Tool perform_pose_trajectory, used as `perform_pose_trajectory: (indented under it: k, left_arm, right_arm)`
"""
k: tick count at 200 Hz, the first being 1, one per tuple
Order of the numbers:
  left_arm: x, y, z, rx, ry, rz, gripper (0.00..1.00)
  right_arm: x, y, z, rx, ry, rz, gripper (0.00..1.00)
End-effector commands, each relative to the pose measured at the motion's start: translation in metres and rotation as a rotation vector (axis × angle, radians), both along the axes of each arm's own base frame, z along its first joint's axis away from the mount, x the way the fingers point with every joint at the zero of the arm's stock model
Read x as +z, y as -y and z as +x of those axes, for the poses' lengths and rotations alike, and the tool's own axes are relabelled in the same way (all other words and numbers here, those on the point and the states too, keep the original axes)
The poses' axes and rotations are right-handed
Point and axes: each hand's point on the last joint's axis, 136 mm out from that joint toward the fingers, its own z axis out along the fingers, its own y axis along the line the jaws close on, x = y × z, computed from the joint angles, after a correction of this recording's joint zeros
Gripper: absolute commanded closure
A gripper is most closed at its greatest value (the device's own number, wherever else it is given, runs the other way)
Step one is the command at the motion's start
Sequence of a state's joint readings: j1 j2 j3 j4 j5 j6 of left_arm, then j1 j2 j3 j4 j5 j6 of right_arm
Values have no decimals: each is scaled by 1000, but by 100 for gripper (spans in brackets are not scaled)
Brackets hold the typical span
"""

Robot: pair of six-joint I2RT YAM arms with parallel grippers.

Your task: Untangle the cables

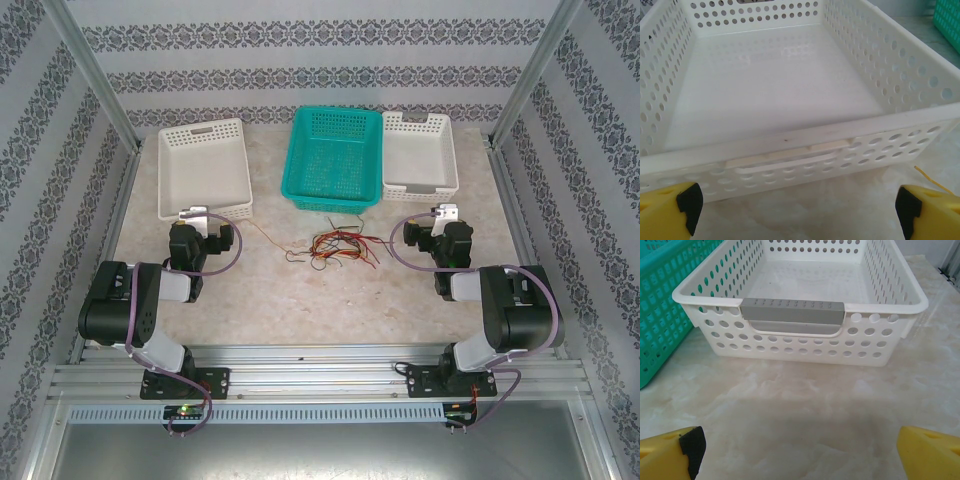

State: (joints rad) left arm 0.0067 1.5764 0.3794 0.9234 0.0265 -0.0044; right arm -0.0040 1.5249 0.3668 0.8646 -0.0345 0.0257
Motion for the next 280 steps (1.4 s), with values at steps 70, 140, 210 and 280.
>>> perform_pose_trajectory:
  k: [70,140,210,280]
  left_arm:
    - [2,2,4,-15,3,4,0]
    - [2,2,4,-15,3,4,0]
    - [2,2,4,-15,3,4,0]
    - [2,2,4,-14,1,2,0]
  right_arm:
    - [19,-1,8,-2,60,-10,2]
    - [19,-1,8,-2,60,-8,2]
    - [42,-7,13,37,-21,-5,2]
    - [100,-16,-4,6,-5,78,2]
